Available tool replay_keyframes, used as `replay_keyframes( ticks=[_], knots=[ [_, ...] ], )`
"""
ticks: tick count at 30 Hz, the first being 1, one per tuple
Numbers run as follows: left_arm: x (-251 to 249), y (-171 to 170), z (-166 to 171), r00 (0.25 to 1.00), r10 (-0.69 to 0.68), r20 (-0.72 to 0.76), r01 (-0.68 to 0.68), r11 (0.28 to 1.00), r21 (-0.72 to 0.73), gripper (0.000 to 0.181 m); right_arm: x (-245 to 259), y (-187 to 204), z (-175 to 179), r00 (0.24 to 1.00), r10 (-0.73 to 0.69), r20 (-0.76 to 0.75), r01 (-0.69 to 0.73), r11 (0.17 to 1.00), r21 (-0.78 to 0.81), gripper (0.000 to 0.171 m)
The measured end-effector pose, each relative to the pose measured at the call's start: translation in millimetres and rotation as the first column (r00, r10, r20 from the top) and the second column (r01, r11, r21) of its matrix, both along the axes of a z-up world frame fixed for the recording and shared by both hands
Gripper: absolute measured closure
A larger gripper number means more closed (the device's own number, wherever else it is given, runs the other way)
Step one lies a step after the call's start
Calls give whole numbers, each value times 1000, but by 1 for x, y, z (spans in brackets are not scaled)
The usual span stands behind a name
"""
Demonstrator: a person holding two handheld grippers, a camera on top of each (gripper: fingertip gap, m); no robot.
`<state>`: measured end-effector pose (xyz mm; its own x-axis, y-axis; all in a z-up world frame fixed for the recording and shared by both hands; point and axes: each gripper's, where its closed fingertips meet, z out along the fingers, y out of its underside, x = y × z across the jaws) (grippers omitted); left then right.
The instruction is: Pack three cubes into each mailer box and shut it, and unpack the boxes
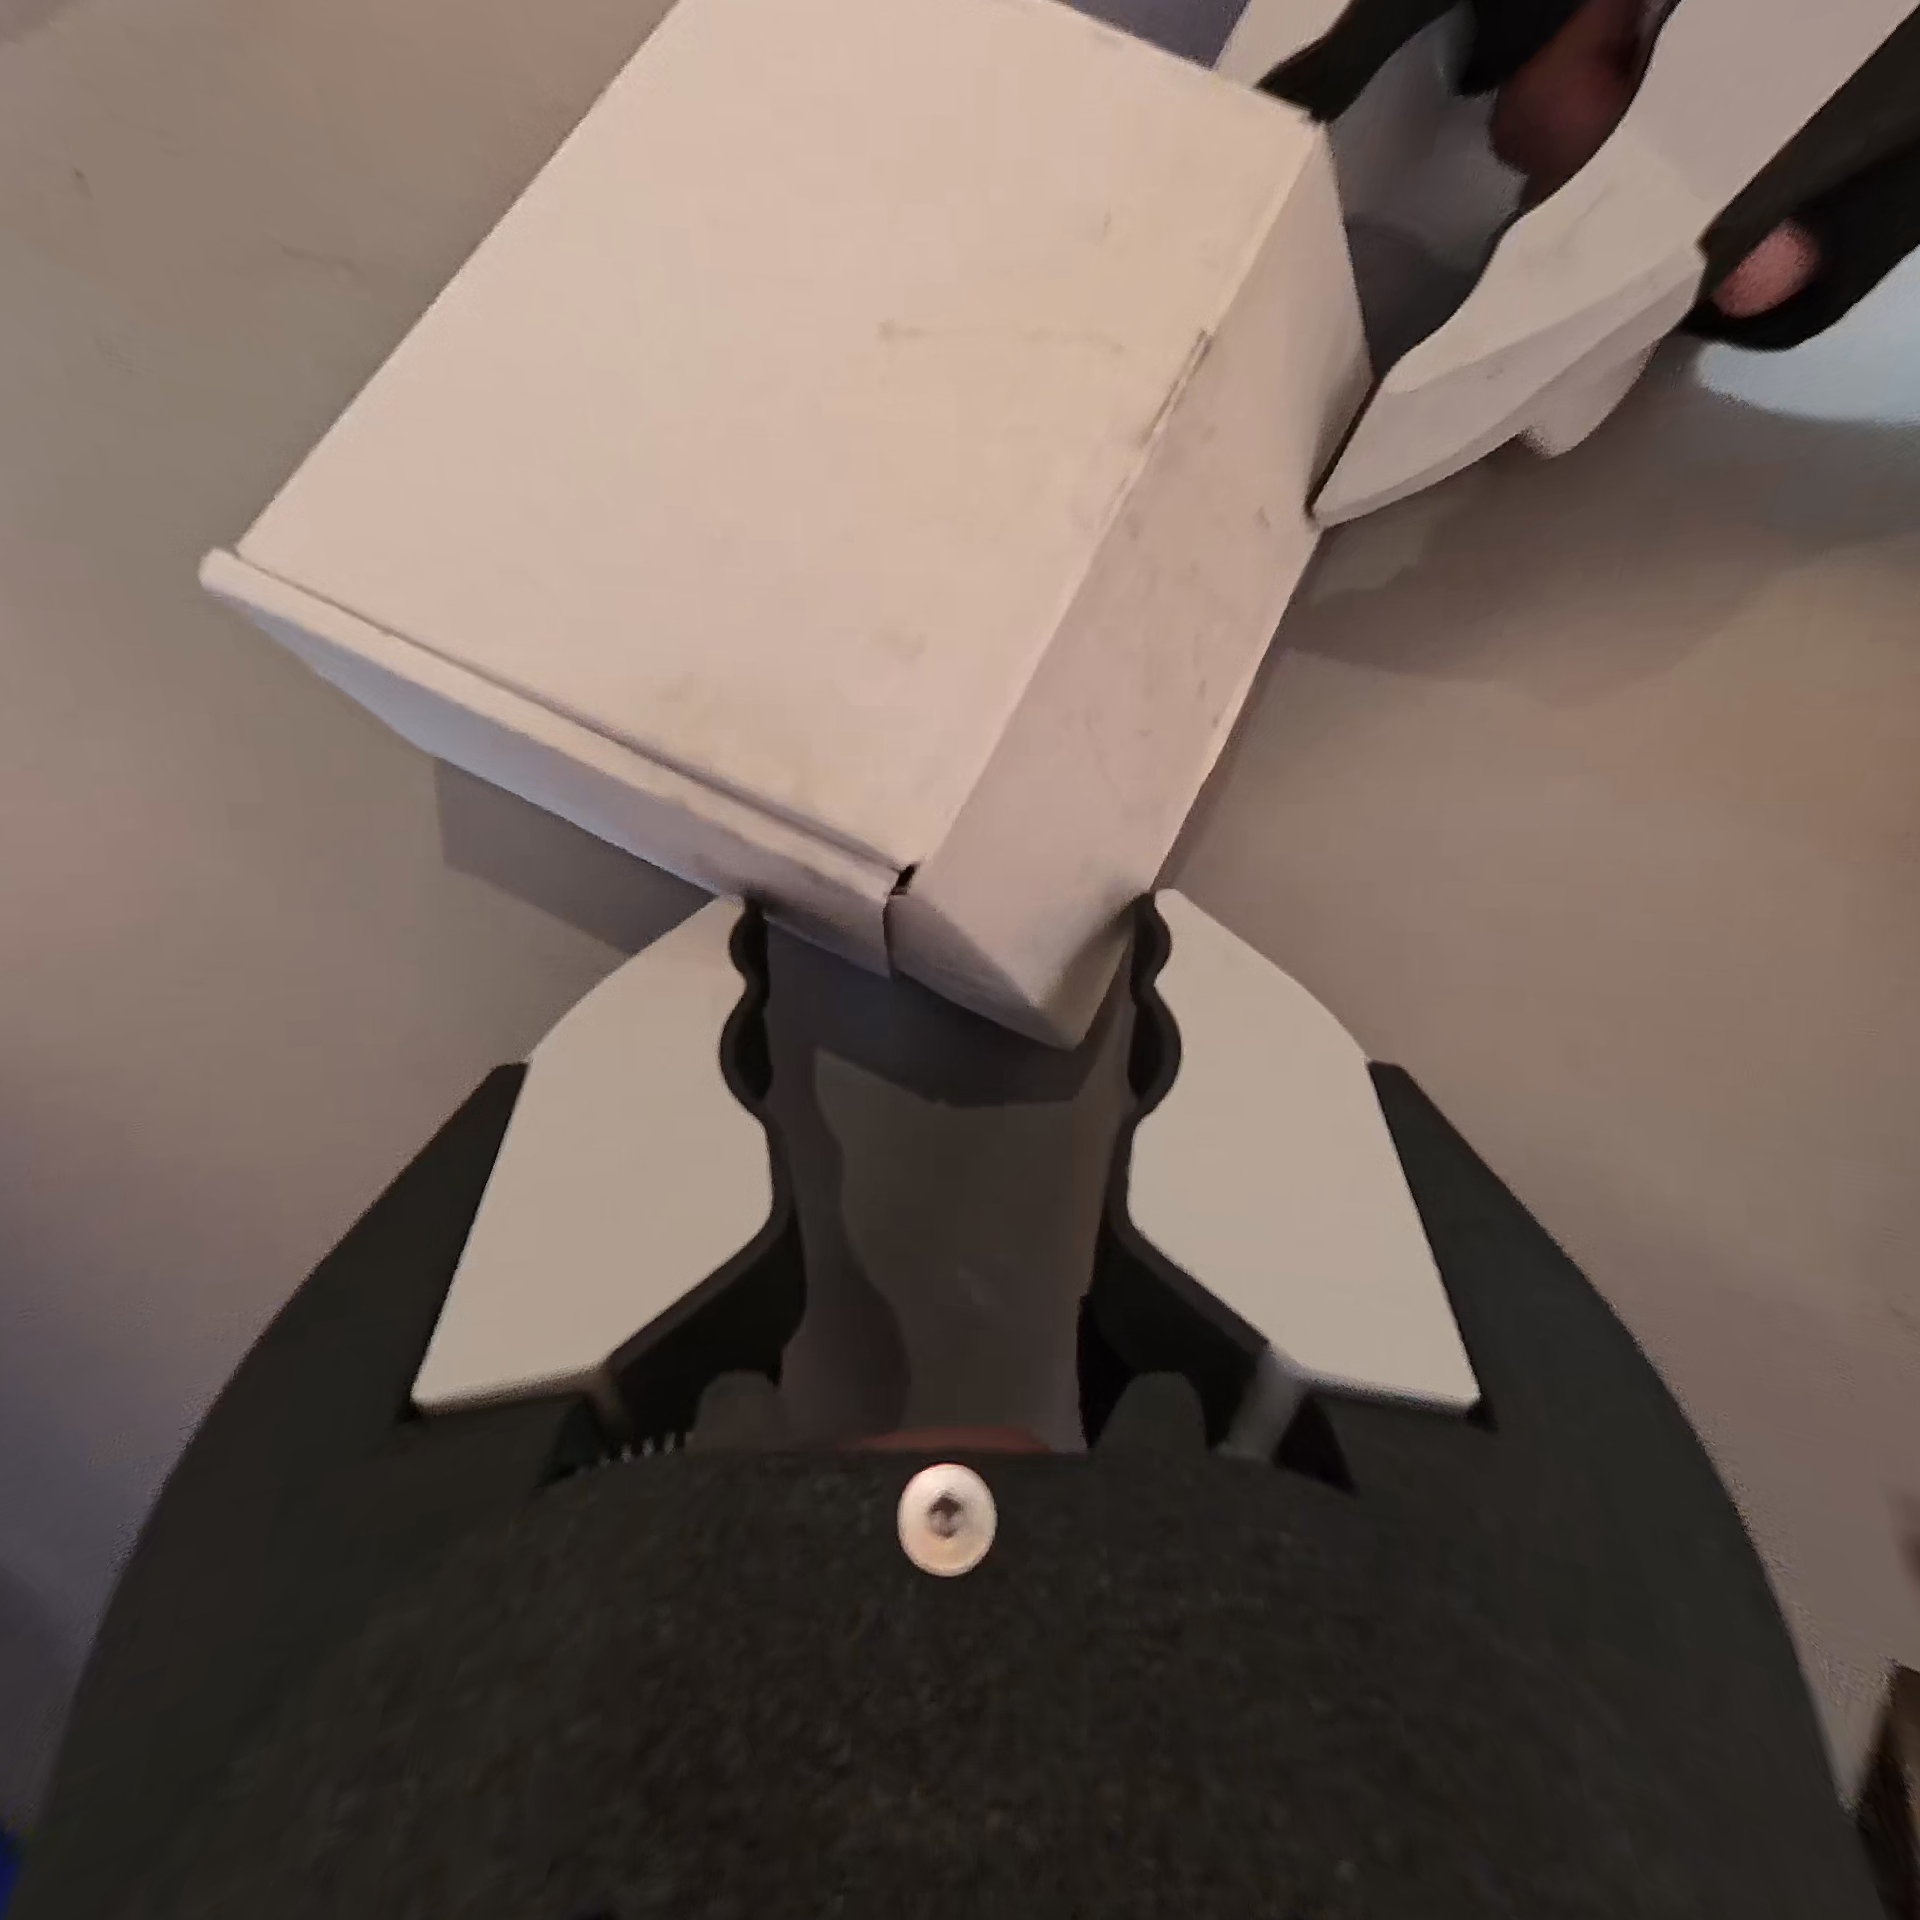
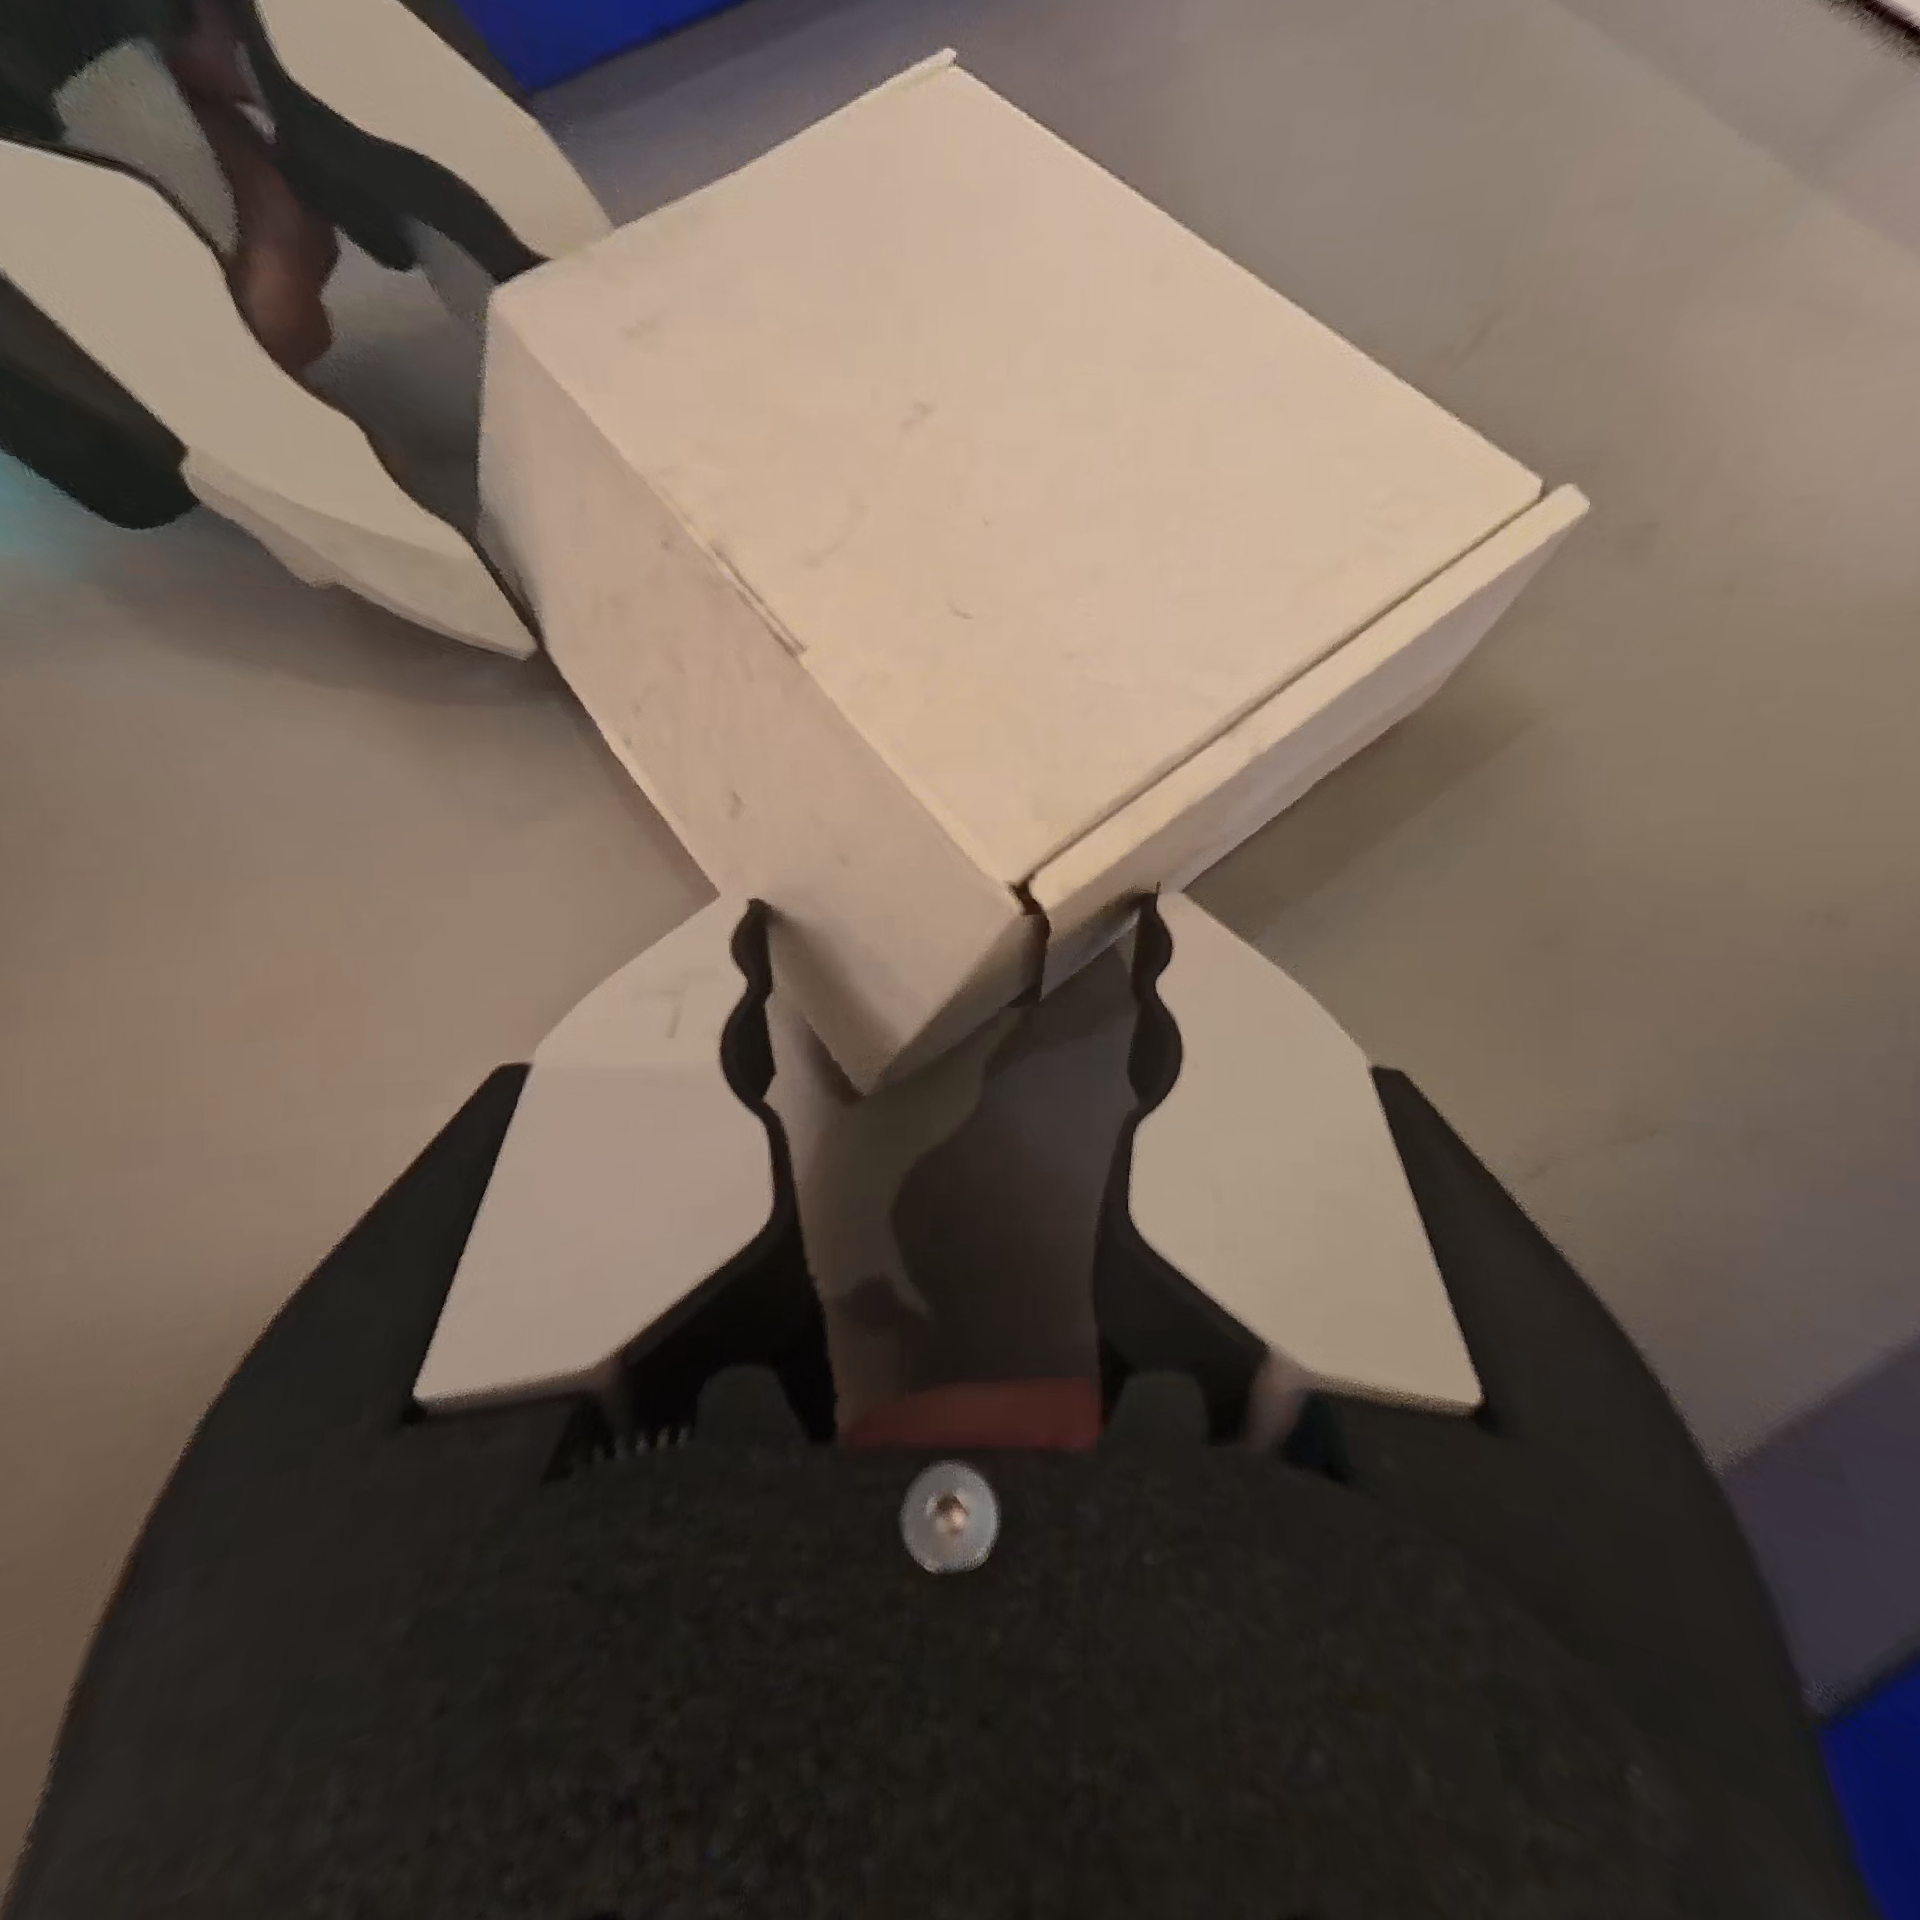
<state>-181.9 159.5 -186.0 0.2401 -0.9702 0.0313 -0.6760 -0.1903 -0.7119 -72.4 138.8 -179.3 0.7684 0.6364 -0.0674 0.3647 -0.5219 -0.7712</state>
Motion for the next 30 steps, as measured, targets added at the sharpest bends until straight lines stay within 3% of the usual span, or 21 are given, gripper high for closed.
replay_keyframes(
  ticks=[3,8,10,12,14,18,24,26,28,30],
  knots=[
    [0,10,-3,997,24,-73,-17,994,103,122,2,6,-3,994,-52,92,50,999,18,110],
    [1,20,-5,994,83,-68,-71,984,162,125,3,13,-4,980,-125,155,119,992,48,112],
    [0,18,-3,996,71,-49,-63,989,137,125,2,13,-2,985,-113,129,108,993,45,110],
    [2,14,2,999,36,-2,-36,996,80,124,-1,12,1,995,-85,54,84,996,16,97],
    [1,14,0,1000,16,0,-16,1000,11,105,-1,14,2,997,-75,-17,74,997,-13,99],
    [6,28,2,999,33,37,-34,999,19,121,5,26,-1,995,-103,9,103,995,-8,108],
    [3,52,0,994,98,-43,-90,984,153,132,3,35,-2,968,-223,112,217,974,58,115],
    [-10,72,2,981,187,-45,-177,969,172,150,-12,23,2,985,-159,64,159,987,4,127],
    [-22,82,5,971,237,-16,-233,964,127,154,-9,23,17,985,-163,55,162,987,18,110],
    [-35,83,8,954,299,-21,-295,949,110,137,15,36,40,971,-218,95,210,974,83,105]
  ],
)
